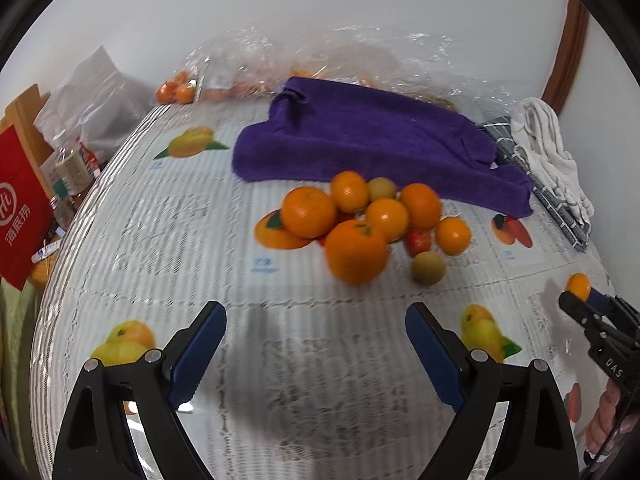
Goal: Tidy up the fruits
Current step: 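Grasp a large orange with the left tool while the right tool lifts its fruit, then carry both held fruits over the purple towel with both tools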
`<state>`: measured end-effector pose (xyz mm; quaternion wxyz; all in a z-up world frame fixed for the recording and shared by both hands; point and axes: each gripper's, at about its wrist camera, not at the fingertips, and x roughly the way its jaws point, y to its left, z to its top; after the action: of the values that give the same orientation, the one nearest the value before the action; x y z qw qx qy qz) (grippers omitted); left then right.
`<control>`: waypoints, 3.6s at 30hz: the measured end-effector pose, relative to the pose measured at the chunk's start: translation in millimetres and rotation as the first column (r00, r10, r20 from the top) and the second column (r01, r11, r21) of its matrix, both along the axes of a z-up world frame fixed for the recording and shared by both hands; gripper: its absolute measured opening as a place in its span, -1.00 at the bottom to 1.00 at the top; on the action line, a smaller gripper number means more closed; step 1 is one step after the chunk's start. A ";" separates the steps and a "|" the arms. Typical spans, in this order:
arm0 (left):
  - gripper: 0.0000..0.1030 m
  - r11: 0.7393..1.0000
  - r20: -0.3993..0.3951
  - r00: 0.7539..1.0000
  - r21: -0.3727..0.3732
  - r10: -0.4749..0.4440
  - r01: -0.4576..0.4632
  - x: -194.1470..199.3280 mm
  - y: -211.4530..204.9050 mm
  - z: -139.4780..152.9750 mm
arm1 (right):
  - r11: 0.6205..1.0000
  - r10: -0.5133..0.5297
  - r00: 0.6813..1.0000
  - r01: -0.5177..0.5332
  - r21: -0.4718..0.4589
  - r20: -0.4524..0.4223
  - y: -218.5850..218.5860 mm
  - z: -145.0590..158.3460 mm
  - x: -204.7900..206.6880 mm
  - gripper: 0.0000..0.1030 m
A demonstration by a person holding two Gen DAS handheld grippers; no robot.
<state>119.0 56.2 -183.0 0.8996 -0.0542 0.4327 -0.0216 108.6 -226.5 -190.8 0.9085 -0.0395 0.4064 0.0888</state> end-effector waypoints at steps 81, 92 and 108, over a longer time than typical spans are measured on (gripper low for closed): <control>-0.24 0.996 0.094 0.995 -0.076 -0.029 0.036 97.0 -16.0 110.5 | 0.998 -0.045 0.995 0.042 0.040 0.086 17.2 98.7 102.2 -0.18; -0.24 0.997 0.084 0.996 -0.066 -0.030 0.036 161.2 -19.4 101.1 | 0.999 -0.030 0.997 0.028 0.023 0.074 31.7 79.6 176.8 -0.18; -0.24 0.997 -0.035 0.998 -0.053 -0.054 0.052 216.3 -21.0 33.7 | 0.998 -0.066 0.997 0.067 0.020 -0.027 26.5 13.0 237.4 -0.18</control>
<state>335.3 35.2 -149.3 0.8889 -0.0668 0.4497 -0.0557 346.0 -200.1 -177.8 0.9059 -0.0152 0.4185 0.0632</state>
